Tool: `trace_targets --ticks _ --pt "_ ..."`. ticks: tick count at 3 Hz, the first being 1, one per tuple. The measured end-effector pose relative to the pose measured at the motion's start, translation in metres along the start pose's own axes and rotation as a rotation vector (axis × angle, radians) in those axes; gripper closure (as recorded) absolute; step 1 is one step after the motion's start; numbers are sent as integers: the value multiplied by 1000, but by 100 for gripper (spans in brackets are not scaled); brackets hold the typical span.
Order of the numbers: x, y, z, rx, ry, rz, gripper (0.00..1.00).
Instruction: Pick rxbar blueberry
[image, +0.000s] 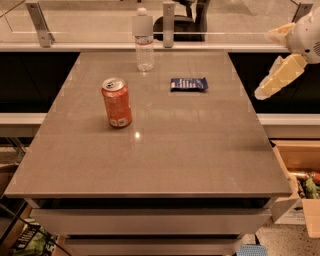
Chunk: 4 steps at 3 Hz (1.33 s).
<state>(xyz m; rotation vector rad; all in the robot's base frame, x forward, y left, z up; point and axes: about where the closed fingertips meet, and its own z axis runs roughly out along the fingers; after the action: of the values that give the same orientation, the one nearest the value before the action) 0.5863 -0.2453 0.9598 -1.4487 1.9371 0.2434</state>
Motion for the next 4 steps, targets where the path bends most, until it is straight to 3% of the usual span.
trace_targets --ticks 1,3,4 --pt "4 -9 20 -15 -54 26 0" --pt "5 -12 22 -11 -85 27 0" --pt "4 -26 35 -14 -162 15 0"
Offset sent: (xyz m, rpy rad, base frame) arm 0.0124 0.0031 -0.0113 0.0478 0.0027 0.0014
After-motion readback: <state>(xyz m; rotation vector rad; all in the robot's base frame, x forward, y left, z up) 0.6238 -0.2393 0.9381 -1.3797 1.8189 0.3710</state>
